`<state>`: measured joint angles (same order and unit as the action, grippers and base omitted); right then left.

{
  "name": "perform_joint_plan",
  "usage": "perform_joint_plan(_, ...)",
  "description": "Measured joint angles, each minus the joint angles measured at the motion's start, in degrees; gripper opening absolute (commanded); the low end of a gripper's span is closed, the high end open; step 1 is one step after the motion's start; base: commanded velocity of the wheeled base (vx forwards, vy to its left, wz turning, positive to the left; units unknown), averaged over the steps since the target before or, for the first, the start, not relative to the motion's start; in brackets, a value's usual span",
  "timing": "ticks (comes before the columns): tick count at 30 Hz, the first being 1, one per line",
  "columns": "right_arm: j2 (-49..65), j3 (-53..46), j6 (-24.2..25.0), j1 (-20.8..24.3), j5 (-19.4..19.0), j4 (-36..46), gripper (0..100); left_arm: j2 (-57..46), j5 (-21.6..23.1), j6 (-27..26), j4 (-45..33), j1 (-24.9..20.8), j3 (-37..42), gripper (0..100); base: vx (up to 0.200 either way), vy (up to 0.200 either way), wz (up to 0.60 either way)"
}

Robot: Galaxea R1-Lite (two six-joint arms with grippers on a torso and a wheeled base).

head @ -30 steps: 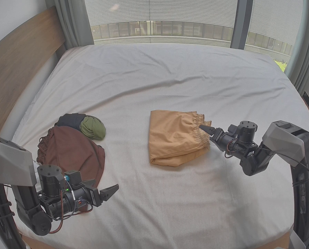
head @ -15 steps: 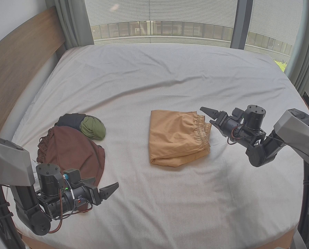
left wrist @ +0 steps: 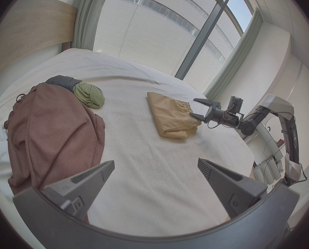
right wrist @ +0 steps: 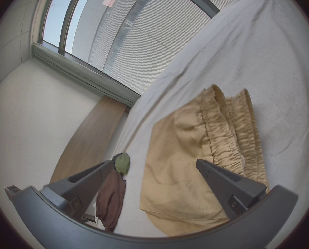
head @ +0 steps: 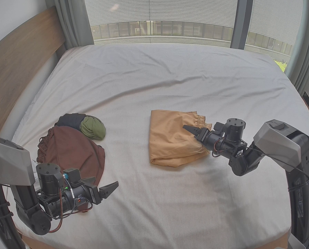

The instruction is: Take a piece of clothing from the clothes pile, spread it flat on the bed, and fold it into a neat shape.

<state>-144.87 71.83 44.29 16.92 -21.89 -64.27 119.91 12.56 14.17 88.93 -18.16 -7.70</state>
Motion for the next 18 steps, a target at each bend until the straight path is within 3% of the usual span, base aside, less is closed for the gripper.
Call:
perform_joint_plan(10, -3.61, -1.82, -1.21, -0.28, 1.56, -1.58, 100, 0.00, 0.02, 0.09, 0.00, -0.11, -0.01, 100, 0.000, 0.000, 0.00)
perform_joint_plan(18, 3.80, -8.52, -1.16, 0.11, 1.69, -3.83, 100, -2.32, 0.16, 2.85, -0.04, -0.51, 0.02, 100, 0.000, 0.000, 0.00)
